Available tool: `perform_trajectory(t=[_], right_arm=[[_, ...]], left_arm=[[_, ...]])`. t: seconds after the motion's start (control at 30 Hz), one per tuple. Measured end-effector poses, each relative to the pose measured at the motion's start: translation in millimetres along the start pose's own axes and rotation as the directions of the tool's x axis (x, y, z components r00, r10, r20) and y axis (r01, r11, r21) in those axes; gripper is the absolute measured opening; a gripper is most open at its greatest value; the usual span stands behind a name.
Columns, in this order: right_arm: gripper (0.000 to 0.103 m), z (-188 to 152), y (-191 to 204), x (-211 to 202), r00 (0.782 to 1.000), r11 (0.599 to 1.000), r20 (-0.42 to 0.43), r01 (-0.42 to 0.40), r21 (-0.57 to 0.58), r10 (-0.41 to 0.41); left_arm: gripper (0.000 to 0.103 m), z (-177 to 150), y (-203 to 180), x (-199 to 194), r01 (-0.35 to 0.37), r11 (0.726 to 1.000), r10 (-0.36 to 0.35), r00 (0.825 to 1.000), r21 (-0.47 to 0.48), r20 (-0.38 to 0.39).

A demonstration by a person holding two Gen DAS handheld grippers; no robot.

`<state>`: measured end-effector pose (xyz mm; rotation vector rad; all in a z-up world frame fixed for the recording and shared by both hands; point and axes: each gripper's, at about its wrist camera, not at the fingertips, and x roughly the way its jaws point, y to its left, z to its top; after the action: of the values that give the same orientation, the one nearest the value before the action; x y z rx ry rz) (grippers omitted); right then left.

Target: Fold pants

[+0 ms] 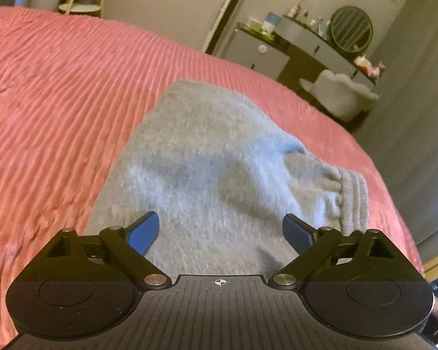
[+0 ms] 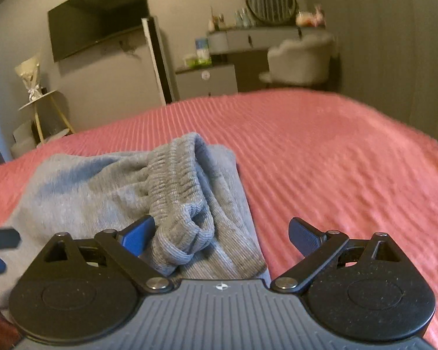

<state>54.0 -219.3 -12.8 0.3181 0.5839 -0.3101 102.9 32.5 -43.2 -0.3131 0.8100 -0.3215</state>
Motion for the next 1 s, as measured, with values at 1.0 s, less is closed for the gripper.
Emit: perform_trajectory(t=[1.0], right_arm=[[0.097, -12.8, -17.3, 4.6, 0.997, 0.996, -0.011, -0.077, 0.042, 0.077]], left_arm=[[0.094, 58.5, -59.1, 73.1, -0.023, 0.956, 0.039, 0.998, 0.292, -0.049]])
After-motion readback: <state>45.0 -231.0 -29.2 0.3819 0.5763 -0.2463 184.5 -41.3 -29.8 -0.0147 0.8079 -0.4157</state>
